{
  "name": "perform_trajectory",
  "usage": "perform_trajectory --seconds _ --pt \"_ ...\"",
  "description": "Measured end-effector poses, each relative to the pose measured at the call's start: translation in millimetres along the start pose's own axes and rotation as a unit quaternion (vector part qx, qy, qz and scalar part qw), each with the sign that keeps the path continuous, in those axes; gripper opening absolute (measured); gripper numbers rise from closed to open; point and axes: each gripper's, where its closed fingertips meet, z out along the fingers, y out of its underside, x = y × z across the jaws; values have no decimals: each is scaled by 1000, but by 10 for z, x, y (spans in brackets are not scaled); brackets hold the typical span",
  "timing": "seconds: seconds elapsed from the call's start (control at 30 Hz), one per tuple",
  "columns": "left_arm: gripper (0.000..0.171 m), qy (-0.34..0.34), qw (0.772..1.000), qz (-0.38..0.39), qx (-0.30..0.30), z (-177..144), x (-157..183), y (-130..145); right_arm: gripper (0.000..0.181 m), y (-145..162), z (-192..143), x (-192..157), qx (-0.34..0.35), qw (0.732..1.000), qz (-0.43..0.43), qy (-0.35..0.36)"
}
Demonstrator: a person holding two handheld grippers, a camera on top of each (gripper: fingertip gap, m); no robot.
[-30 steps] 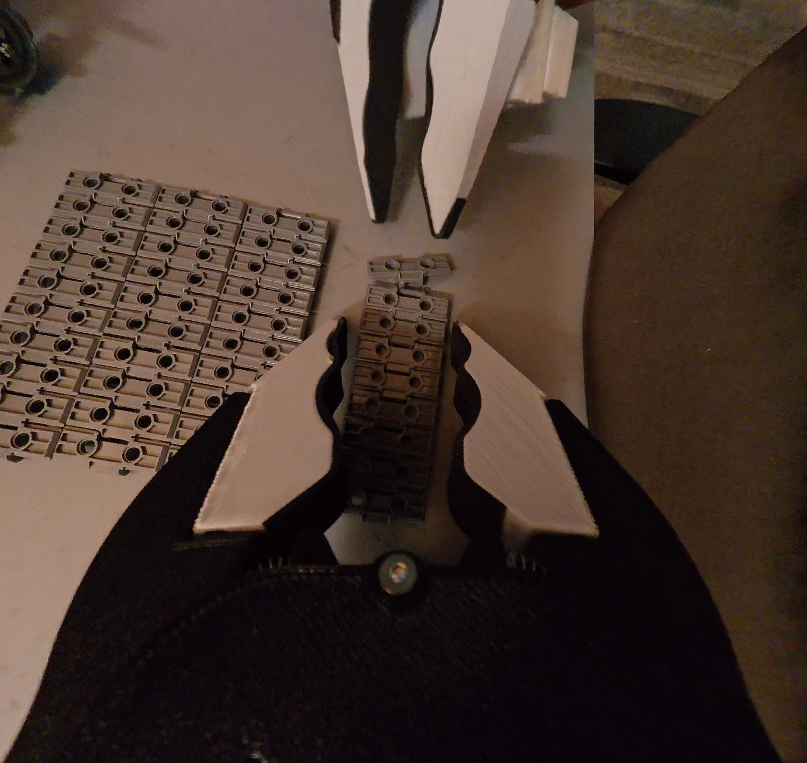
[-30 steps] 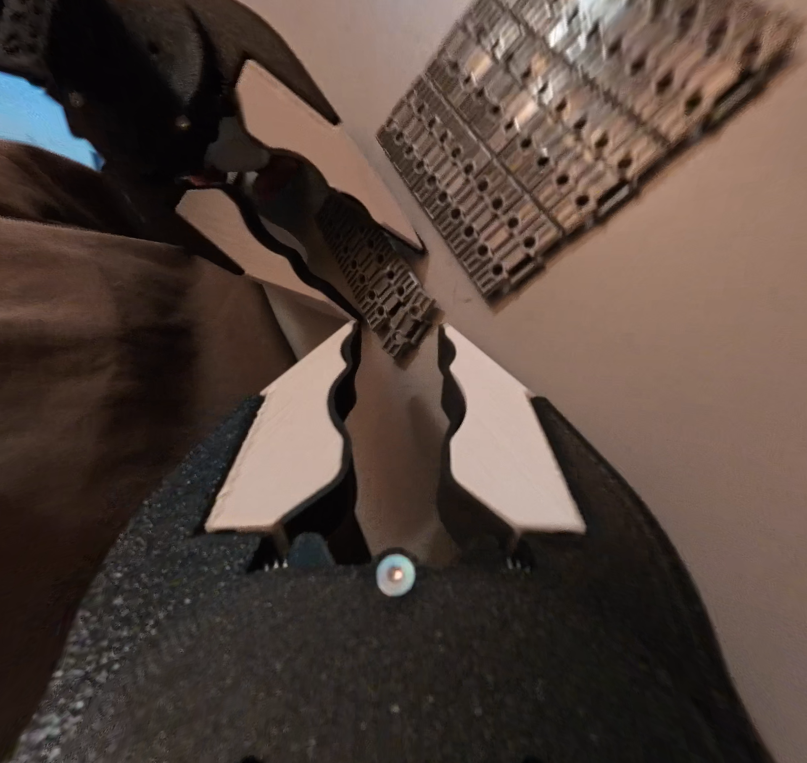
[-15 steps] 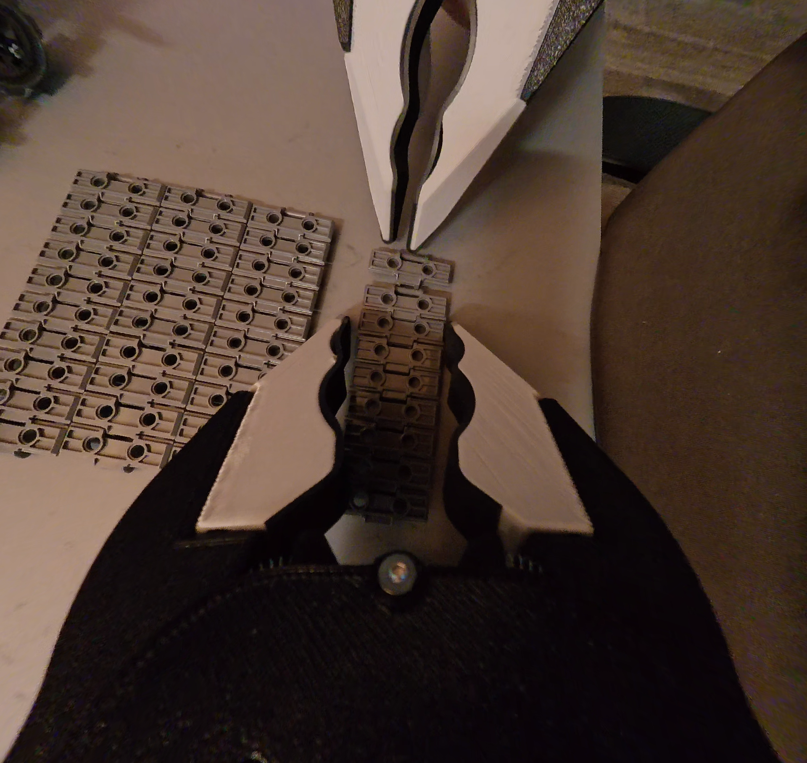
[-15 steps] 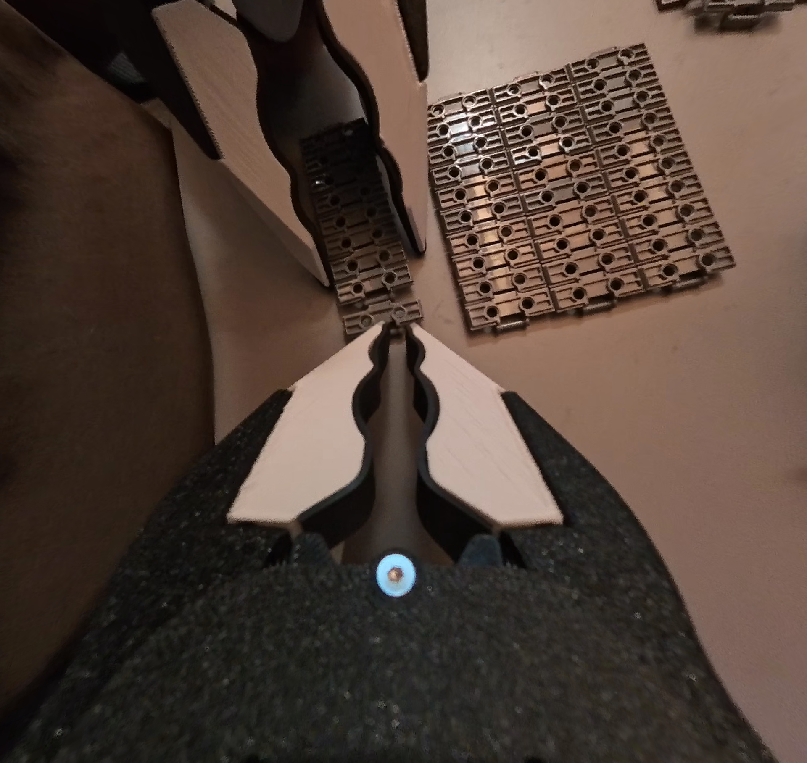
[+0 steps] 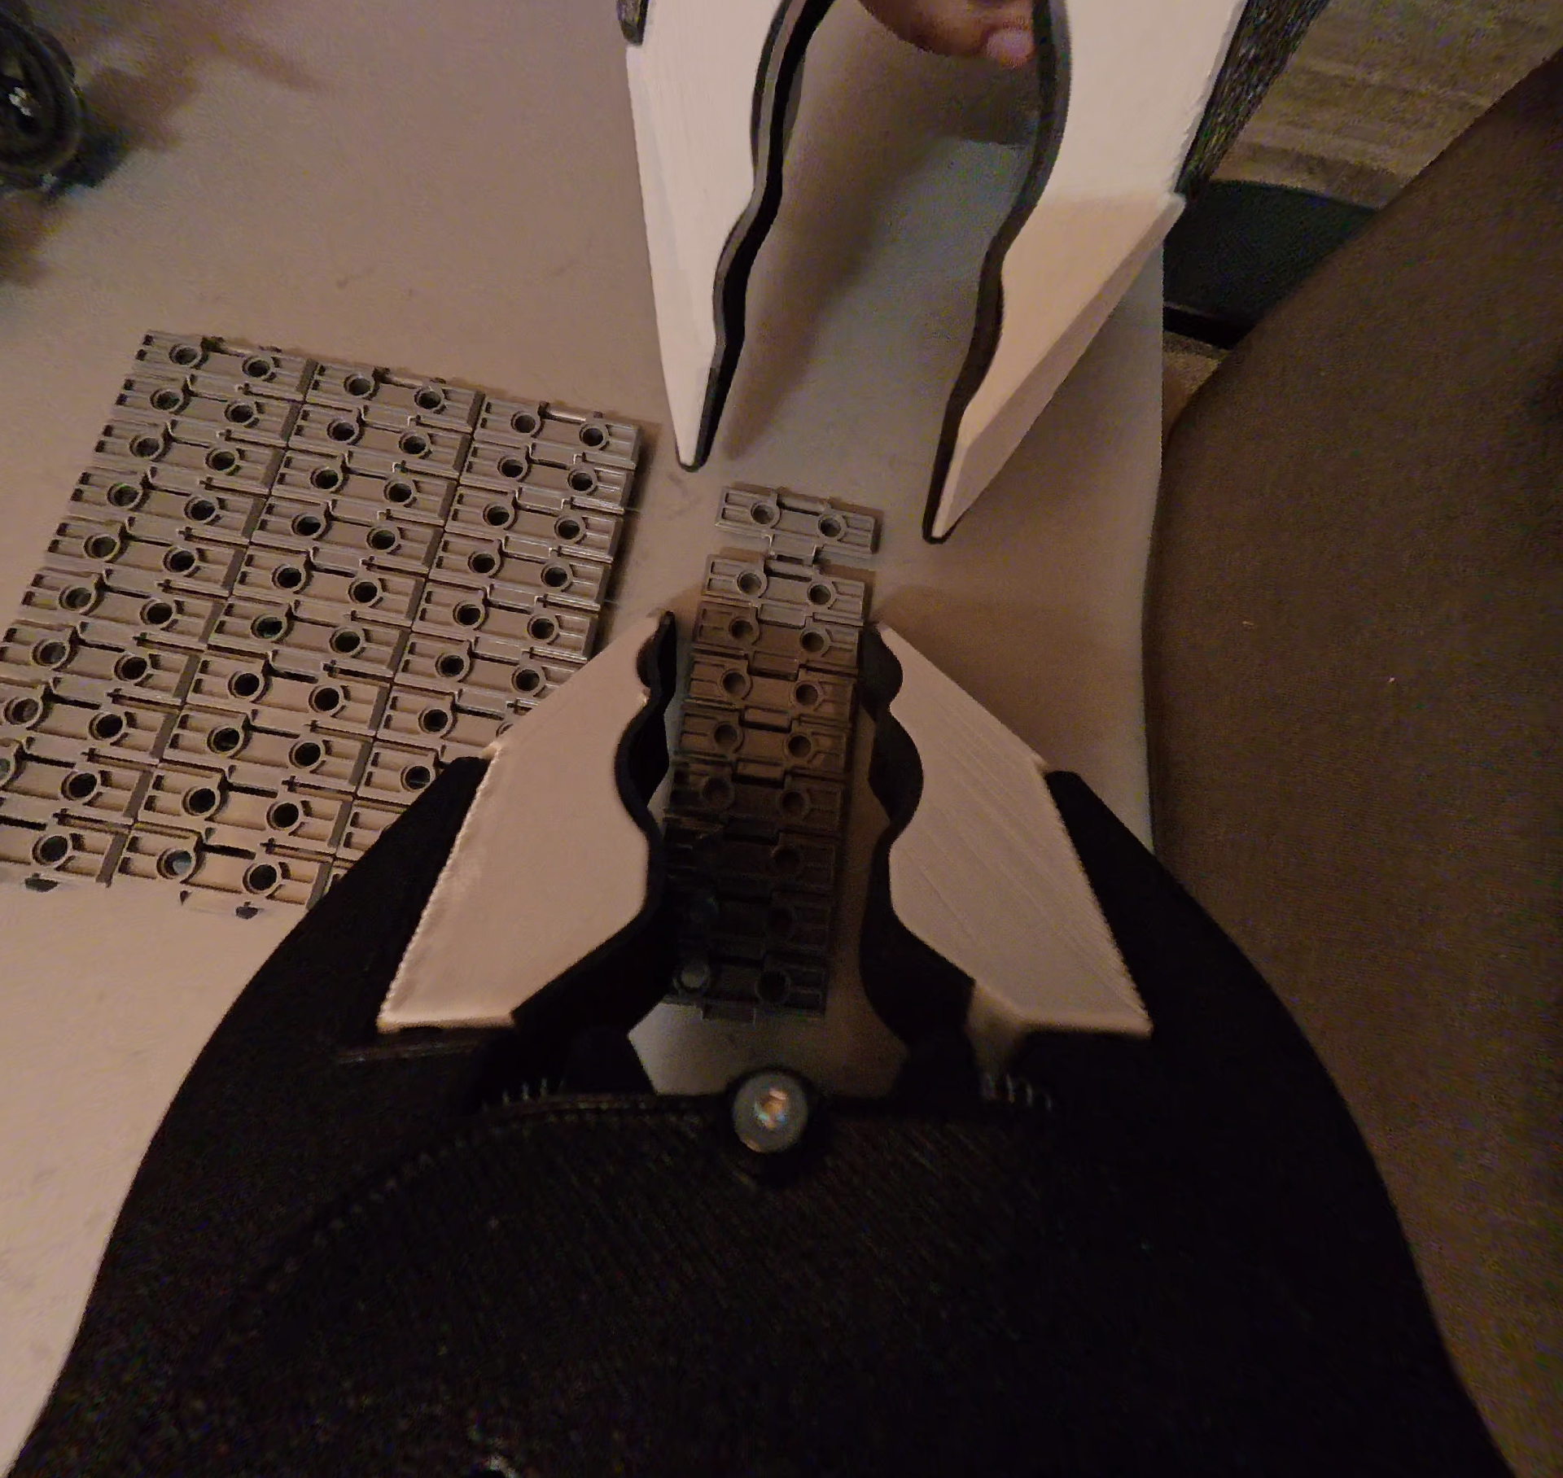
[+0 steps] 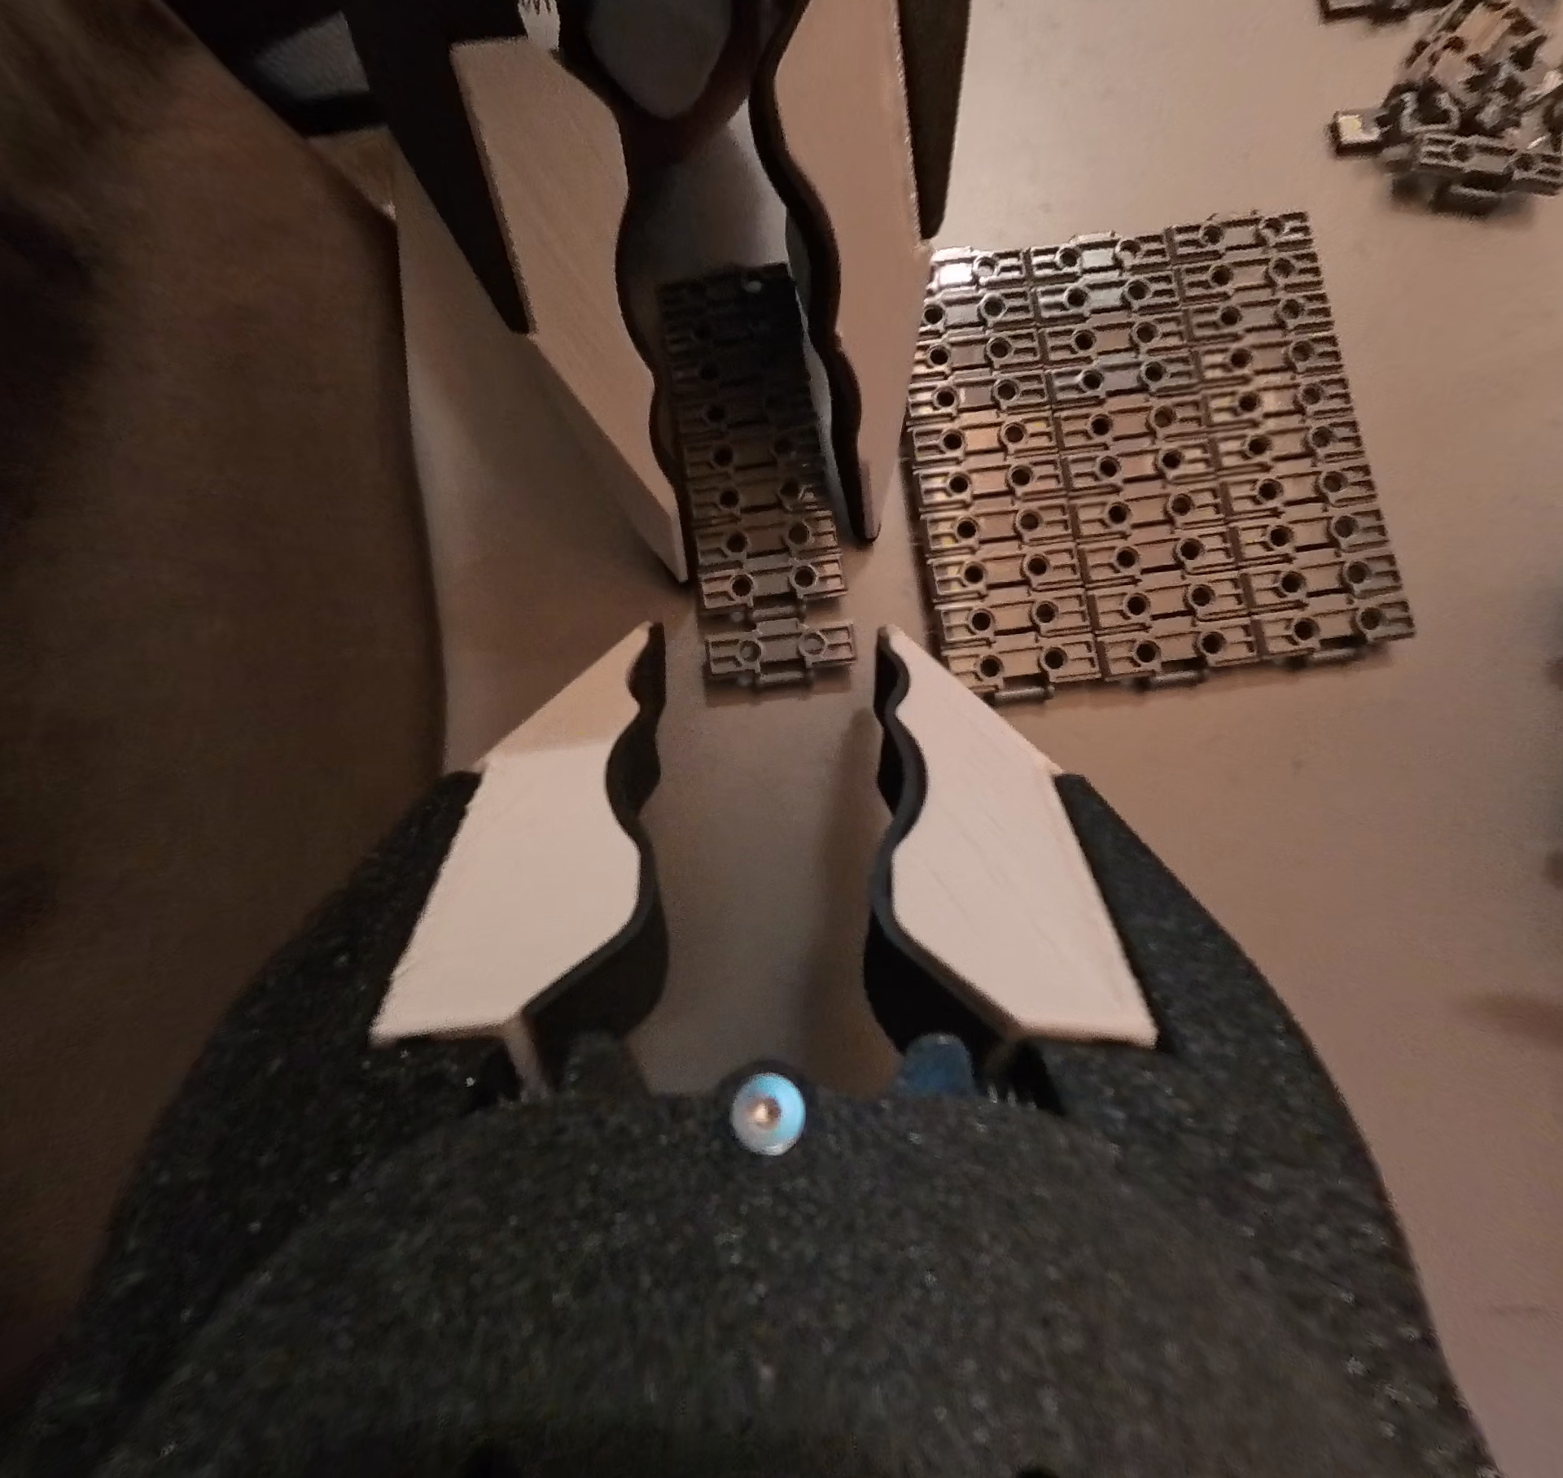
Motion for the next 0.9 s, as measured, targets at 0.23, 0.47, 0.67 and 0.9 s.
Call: perform_trajectory --seconds 0.23,0.47,0.67,0.9 --pt "42 0 1000 1 0 2 3 2 38 67 105 9 -22 1000 -18 -11" --pt "41 6 1000 -6 1 0 3 -2 37 -18 45 -2 19 1000 -12 -15" --pt "42 5 1000 -2 0 3 7 1 37 27 114 0 5 999 -29 -13" --pt "41 3 1000 -1 -1 3 5 2 39 17 120 9 -4 999 -30 -13"
